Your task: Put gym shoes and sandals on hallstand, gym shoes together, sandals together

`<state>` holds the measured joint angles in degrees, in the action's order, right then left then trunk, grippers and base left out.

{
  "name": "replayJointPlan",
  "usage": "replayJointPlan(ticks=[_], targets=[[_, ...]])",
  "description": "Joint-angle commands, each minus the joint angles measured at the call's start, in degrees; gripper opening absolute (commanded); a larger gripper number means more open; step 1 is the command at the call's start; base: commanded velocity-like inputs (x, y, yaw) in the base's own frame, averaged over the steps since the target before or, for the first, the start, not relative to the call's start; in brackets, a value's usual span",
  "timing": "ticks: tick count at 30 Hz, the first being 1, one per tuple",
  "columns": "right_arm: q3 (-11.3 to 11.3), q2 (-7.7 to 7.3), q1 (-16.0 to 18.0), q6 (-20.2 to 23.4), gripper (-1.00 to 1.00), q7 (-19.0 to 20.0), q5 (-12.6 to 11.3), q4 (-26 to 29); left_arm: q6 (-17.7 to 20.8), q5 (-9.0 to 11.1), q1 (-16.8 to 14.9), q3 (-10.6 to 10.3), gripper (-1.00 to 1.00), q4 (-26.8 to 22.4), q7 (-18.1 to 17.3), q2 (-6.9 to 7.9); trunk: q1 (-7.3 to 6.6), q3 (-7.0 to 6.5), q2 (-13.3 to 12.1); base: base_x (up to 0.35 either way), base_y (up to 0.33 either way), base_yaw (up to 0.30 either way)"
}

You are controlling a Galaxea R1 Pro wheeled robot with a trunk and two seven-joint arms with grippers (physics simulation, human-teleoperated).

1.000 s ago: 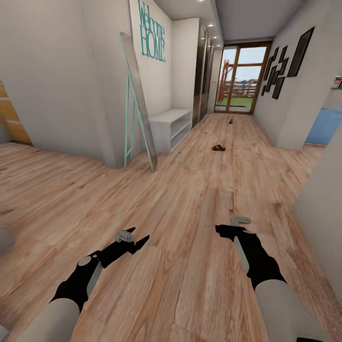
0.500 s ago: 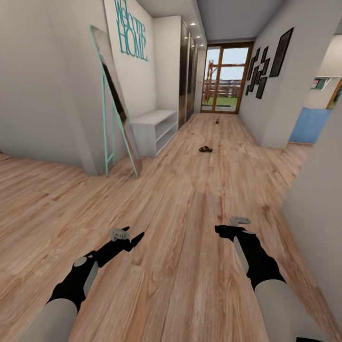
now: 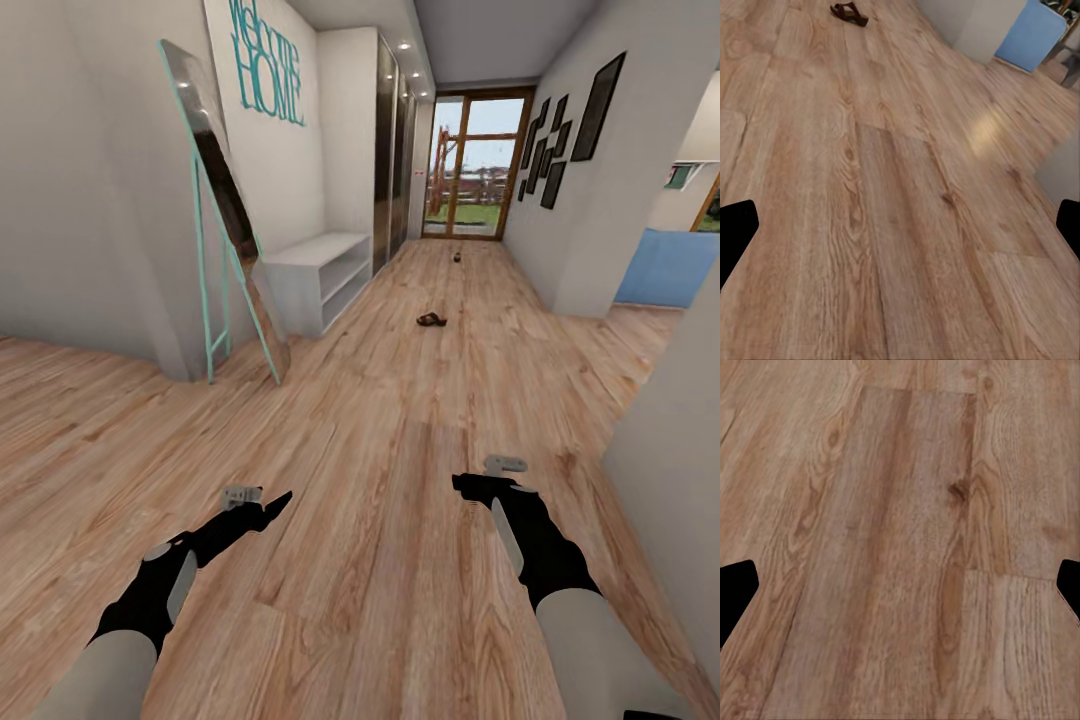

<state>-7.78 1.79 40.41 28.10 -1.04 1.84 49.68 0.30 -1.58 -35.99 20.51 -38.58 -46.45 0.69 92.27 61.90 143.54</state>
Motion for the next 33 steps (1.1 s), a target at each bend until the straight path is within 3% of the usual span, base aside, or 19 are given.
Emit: replayJointPlan(ticks=[1, 24, 33], targets=[[-0.1, 0.05, 0.0, 0.3, 1.00, 0.0, 0.2, 0.1, 0.1, -0.2, 0.0, 0.2, 1.00, 0.0, -0.3, -0.02, 0.02, 0.05, 0.0, 0.343, -0.098, 0.000], [0.0, 0.05, 0.0, 0.3, 1.00, 0.0, 0.3, 0.1, 0.3, -0.2, 0.0, 0.3, 1.00, 0.0, -0.4, 0.08, 0.02, 0.05, 0.0, 0.343, -0.096, -0.002], [0.0, 0.05, 0.0, 0.3, 1.00, 0.0, 0.2, 0.1, 0.3, -0.1, 0.0, 0.3, 1.00, 0.0, -0.5, 0.02, 0.02, 0.05, 0.0, 0.345, -0.078, -0.144]])
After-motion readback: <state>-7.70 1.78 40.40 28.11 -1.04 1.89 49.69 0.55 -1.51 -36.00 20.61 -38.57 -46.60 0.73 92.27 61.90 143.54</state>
